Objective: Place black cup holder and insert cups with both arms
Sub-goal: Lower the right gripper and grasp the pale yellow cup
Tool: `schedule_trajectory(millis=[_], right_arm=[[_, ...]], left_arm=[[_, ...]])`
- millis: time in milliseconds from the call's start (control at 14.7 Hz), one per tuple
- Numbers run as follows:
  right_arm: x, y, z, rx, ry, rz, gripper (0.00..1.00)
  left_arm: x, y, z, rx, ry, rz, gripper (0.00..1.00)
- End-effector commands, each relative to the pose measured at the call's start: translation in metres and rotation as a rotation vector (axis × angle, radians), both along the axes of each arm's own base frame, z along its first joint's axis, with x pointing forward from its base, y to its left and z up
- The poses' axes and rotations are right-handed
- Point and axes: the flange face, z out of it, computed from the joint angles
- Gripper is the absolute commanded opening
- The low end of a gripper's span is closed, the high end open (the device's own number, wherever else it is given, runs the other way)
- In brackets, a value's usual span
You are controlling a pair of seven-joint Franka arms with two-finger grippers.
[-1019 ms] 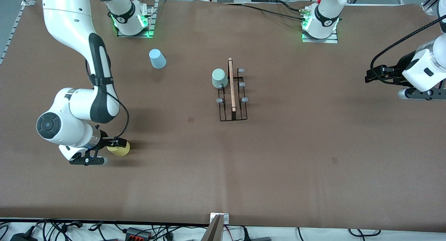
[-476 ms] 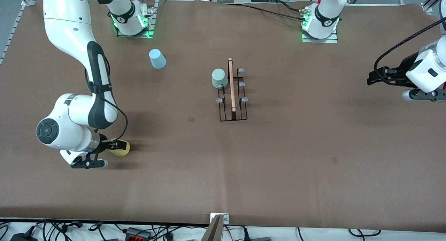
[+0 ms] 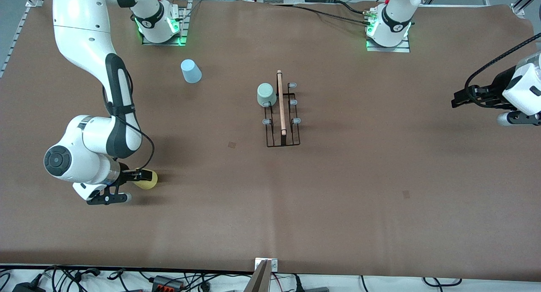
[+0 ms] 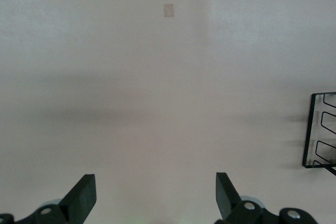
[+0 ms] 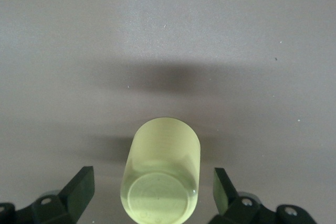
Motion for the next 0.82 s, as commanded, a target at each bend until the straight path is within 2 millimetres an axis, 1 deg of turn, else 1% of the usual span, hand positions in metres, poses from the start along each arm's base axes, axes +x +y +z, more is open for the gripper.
schedule_trajectory(millis=[0, 204, 272, 544, 747], right_arm=[[0.005, -0.001, 0.000, 0.018, -0.010, 0.021, 1.00], [0.005, -0.001, -0.001, 0.015, -0.009, 0.029, 1.00], [0.004, 0.000, -0.007, 0.015, 0.000, 0.029, 1.00], [0.002, 0.000, -0.014, 0.012, 0.018, 0.025, 1.00], [0.002, -0.001, -0.015, 0.010, 0.019, 0.027, 1.00]], left_arm=[[0.000, -0.002, 0.002, 0.021, -0.005, 0.002, 1.00], [0.000, -0.002, 0.002, 0.021, -0.004, 0.002, 1.00], [0.000, -0.003, 0.003, 0.021, -0.005, 0.001, 1.00], [0.000, -0.003, 0.003, 0.021, -0.007, -0.001, 1.00], [0.000, -0.004, 0.004, 0.020, -0.007, -0.002, 1.00]])
